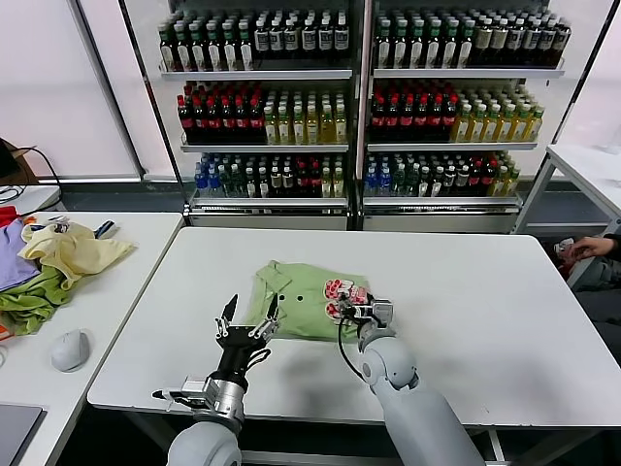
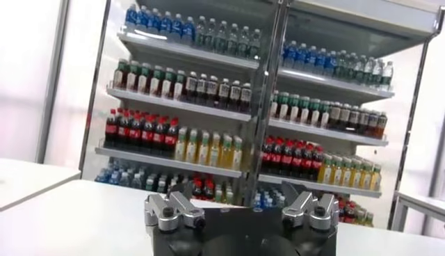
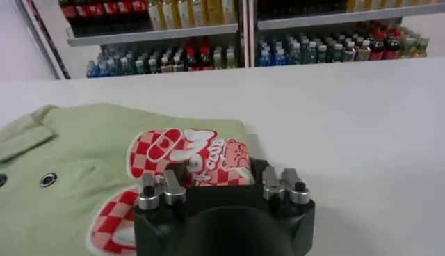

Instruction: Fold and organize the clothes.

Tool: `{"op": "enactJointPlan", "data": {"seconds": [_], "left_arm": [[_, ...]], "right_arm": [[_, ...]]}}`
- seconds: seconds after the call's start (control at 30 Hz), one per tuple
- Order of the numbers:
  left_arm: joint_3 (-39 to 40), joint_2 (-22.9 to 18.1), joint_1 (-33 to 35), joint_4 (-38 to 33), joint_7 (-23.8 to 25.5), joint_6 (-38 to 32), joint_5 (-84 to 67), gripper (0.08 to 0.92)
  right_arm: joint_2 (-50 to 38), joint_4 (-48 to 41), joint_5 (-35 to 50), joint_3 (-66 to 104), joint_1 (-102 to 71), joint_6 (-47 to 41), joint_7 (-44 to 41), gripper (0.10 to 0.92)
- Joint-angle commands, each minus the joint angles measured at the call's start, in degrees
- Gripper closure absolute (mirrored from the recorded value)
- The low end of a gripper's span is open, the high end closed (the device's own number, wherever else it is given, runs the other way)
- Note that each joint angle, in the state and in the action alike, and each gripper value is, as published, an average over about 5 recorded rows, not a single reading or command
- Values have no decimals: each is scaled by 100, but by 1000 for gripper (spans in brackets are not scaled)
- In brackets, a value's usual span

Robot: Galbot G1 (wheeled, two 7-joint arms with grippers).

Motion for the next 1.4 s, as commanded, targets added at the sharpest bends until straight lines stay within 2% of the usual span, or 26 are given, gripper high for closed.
{"op": "enactJointPlan", "data": {"seconds": [0.03, 0.3, 0.47, 0.67, 0.8, 0.9, 0.97, 1.2, 1.4], "left_arm": [[-111, 49, 241, -86, -15, -58, 45, 177], [-61, 62, 148, 15, 12, -59, 36, 177], [-3, 67, 100, 72, 32, -56, 43, 177], [58, 69, 55, 127, 65, -61, 61, 177], [115, 58, -6, 183, 81, -63, 73, 177], [159, 41, -58, 208, 88, -63, 84, 177], [184, 30, -82, 207, 93, -62, 94, 177], [228, 41, -65, 135, 119, -58, 200, 177], [206, 14, 73, 14, 135, -56, 364, 177]], "right_arm": [[-106, -417, -67, -37, 221, 65, -43, 473], [-747, -762, -1019, 267, 614, 472, -887, 706], [-1131, -1178, -1850, 353, 929, 1205, -1578, 839], [-1243, -1756, -2652, 385, 1226, 2000, -1836, 881], [-1219, -1672, -2750, 445, 1078, 2196, -1786, 881], [-1212, -1298, -2748, 533, 747, 2318, -1643, 858], [-1218, -943, -2725, 619, 467, 2381, -1515, 813], [-1277, 463, -2460, 1189, -731, 2641, -1250, 615], [-1405, 1497, -1571, 1823, -1756, 2348, -1272, 442]]}}
